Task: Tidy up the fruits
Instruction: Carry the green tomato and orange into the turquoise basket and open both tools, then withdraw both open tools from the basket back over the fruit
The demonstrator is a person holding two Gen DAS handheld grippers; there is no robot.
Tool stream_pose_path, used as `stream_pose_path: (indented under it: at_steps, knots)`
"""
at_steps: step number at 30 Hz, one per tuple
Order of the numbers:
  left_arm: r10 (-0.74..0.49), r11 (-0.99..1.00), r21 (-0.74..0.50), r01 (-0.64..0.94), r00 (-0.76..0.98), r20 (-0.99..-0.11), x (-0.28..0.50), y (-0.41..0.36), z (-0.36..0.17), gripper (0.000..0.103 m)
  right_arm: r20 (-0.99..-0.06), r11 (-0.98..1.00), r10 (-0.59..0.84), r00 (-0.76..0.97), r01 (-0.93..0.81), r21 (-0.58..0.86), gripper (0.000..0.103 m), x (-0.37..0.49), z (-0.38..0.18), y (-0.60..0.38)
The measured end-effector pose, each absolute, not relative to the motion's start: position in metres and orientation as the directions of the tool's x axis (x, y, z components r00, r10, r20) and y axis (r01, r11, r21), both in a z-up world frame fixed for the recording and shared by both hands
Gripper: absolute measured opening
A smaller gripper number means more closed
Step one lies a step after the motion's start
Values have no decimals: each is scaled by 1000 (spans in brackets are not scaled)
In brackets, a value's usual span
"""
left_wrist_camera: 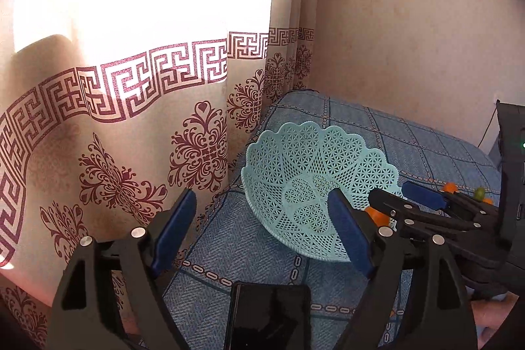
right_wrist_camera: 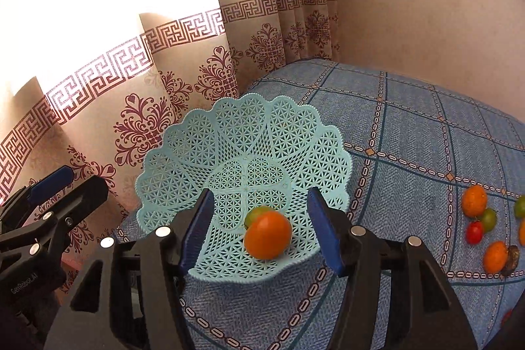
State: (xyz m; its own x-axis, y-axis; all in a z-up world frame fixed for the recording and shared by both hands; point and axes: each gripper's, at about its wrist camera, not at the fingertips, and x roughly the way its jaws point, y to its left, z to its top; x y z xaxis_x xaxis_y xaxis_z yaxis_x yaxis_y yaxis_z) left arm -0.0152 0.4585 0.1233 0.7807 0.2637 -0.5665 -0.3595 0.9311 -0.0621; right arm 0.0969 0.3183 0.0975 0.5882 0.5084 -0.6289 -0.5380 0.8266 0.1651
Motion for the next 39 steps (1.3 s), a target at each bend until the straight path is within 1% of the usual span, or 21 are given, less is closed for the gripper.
stream_pose_path:
  at_steps: [4, 9, 14, 20, 33, 39]
  knots:
    - [259, 934, -58, -354, 778, -573, -11, 457, 120, 87, -610, 838, 494, 620, -526, 144, 62, 92, 104, 311]
    - [254, 935, -58, -349, 776, -577, -8, 455, 118, 87, -604, 849, 491, 627, -501, 170, 62, 91, 104, 295]
    - [255, 937, -55, -345, 781, -570, -9, 451, 119, 93, -606, 860, 483, 631, -471, 195, 63, 88, 99, 276]
    - [246, 938, -63, -341, 782, -572, -9, 447, 120, 93, -615, 875, 465, 637, -437, 209, 63, 85, 93, 258]
    - [224, 949, -63, -309, 800, -556, -9, 429, 129, 95, -596, 896, 437, 673, -382, 226, 63, 71, 94, 221]
    - [209, 957, -56, -285, 810, -548, -5, 413, 133, 98, -591, 909, 414, 692, -342, 237, 63, 65, 92, 193]
